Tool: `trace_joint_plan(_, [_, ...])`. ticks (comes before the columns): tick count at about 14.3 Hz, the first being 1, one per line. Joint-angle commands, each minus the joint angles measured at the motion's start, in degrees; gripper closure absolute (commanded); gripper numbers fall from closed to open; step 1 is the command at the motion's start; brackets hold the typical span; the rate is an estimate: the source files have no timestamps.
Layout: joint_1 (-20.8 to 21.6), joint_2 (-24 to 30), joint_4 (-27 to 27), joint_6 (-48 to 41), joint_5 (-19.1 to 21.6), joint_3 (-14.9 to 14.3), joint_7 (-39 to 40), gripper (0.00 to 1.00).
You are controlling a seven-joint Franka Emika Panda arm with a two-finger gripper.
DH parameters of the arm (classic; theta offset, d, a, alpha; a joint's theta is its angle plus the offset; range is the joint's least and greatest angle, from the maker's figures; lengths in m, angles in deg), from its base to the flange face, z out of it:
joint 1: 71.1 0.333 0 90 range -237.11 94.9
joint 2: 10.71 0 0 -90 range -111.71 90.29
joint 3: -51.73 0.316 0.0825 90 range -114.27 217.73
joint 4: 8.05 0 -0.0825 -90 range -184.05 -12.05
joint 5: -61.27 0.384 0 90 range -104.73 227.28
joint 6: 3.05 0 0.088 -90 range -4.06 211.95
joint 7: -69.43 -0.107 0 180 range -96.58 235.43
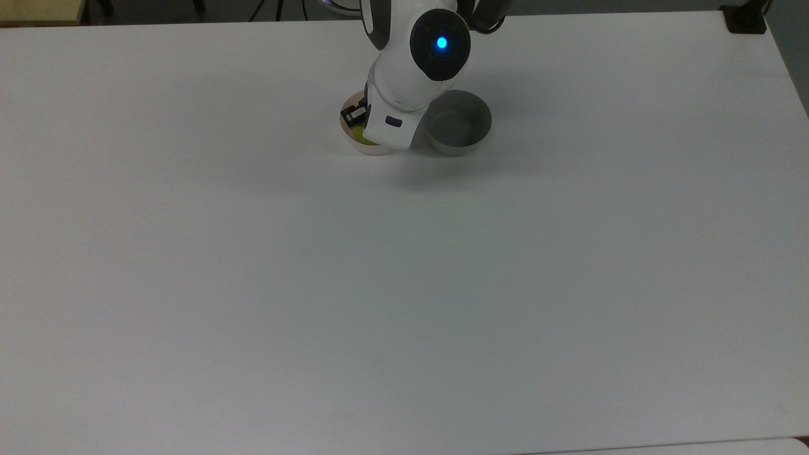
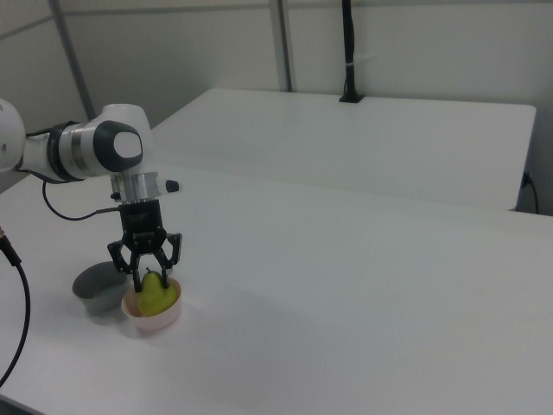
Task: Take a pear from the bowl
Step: 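Lift the pear out of the pink bowl and carry it aside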
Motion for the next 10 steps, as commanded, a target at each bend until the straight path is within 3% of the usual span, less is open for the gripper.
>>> trace_joint_plan(1, [0.16, 2.50, -0.31, -0.78, -0.17, -0.18, 1.27, 0.73])
trace_joint_plan(7, [0.34, 4.25, 2.76, -6.76, 1.85, -0.09, 2.50, 0.77])
trace_joint_plan(10, [0.08, 4.61, 7.24, -12.11, 4.75, -0.18, 4.25, 0.77])
